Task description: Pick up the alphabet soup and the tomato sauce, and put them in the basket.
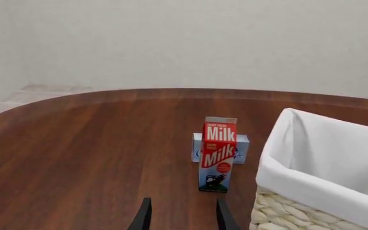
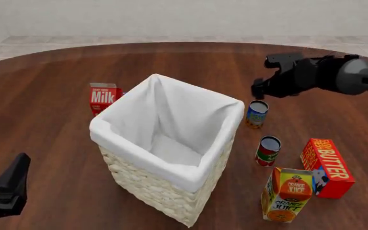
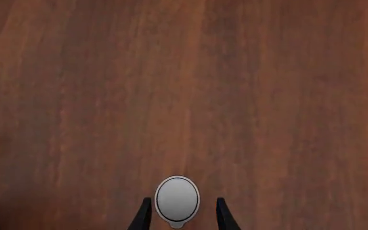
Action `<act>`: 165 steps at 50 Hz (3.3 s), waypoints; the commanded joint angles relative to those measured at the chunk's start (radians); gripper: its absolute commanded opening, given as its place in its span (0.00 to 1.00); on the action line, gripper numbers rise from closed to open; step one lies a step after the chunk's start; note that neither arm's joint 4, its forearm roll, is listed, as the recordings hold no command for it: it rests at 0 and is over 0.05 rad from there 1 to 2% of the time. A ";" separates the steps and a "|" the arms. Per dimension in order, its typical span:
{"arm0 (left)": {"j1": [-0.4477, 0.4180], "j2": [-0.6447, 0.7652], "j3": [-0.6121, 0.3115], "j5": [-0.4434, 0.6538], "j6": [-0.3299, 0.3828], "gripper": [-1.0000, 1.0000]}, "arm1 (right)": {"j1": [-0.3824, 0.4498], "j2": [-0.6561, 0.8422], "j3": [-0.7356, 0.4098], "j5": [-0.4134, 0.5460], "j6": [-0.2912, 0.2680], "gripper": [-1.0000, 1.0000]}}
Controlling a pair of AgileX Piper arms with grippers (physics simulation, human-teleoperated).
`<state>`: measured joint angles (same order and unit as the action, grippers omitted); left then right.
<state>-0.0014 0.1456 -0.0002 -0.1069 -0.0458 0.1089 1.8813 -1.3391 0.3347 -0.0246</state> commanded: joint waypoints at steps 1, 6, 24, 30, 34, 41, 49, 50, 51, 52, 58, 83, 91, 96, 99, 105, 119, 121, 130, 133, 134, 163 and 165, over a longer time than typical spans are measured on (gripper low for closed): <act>0.001 -0.034 0.000 0.032 -0.001 1.00 | 0.020 0.022 0.027 -0.020 0.013 1.00; 0.003 -0.048 0.000 0.046 -0.002 1.00 | 0.014 0.018 0.038 -0.024 0.009 1.00; 0.003 -0.019 0.000 0.017 -0.003 1.00 | 0.003 0.041 0.048 -0.037 0.000 1.00; 0.002 -0.027 0.000 0.026 -0.003 1.00 | 0.000 0.042 0.052 -0.043 -0.002 1.00; 0.002 -0.033 0.000 0.031 -0.003 1.00 | 0.003 0.049 0.052 -0.047 0.002 1.00; 0.003 -0.030 0.000 0.028 -0.003 1.00 | 0.008 0.061 0.039 -0.042 0.002 1.00; 0.003 -0.016 0.000 0.013 -0.003 1.00 | 0.016 0.075 0.028 -0.039 0.001 1.00; 0.004 -0.016 0.000 0.013 -0.003 1.00 | 0.016 0.074 0.031 -0.040 0.000 1.00; 0.004 -0.013 0.000 0.010 -0.004 1.00 | 0.016 0.073 0.033 -0.041 0.003 1.00; 0.004 -0.010 0.000 0.007 -0.004 1.00 | 0.014 0.074 0.035 -0.043 0.000 1.00; 0.003 0.002 0.000 -0.005 -0.003 1.00 | 0.009 0.077 0.038 -0.045 -0.003 1.00; 0.004 0.001 0.000 -0.004 -0.003 1.00 | 0.003 0.099 0.071 -0.080 -0.002 1.00; 0.004 0.001 0.000 -0.004 -0.003 1.00 | 0.012 0.108 0.068 -0.083 0.003 1.00; 0.004 0.002 0.000 -0.005 -0.003 1.00 | 0.016 0.115 0.064 -0.084 0.004 1.00; 0.004 0.002 0.000 -0.005 -0.004 1.00 | 0.016 0.121 0.059 -0.083 0.002 1.00; 0.004 0.002 0.000 -0.005 -0.003 1.00 | 0.018 0.135 0.052 -0.086 0.003 1.00; 0.004 0.002 0.000 -0.005 -0.003 1.00 | 0.030 0.148 0.044 -0.083 0.004 0.00; 0.004 0.002 0.000 -0.005 -0.003 1.00 | 0.029 0.143 0.045 -0.082 0.000 0.00; 0.004 0.001 0.000 -0.005 -0.003 1.00 | 0.028 0.124 0.050 -0.078 -0.004 0.00; 0.003 0.001 0.000 -0.004 -0.003 1.00 | 0.029 0.117 0.053 -0.078 -0.006 0.00; 0.004 0.002 0.000 -0.005 -0.004 1.00 | 0.029 0.114 0.053 -0.078 -0.008 0.00; -0.001 -0.037 0.000 0.033 -0.003 1.00 | 0.023 -0.005 -0.045 0.020 -0.023 0.00; -0.001 -0.040 0.000 0.036 -0.004 1.00 | 0.024 -0.013 -0.047 0.026 -0.026 0.00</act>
<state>-0.0005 0.1057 -0.0002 -0.0704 -0.0493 0.1333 1.9125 -1.3455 0.3258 -0.0604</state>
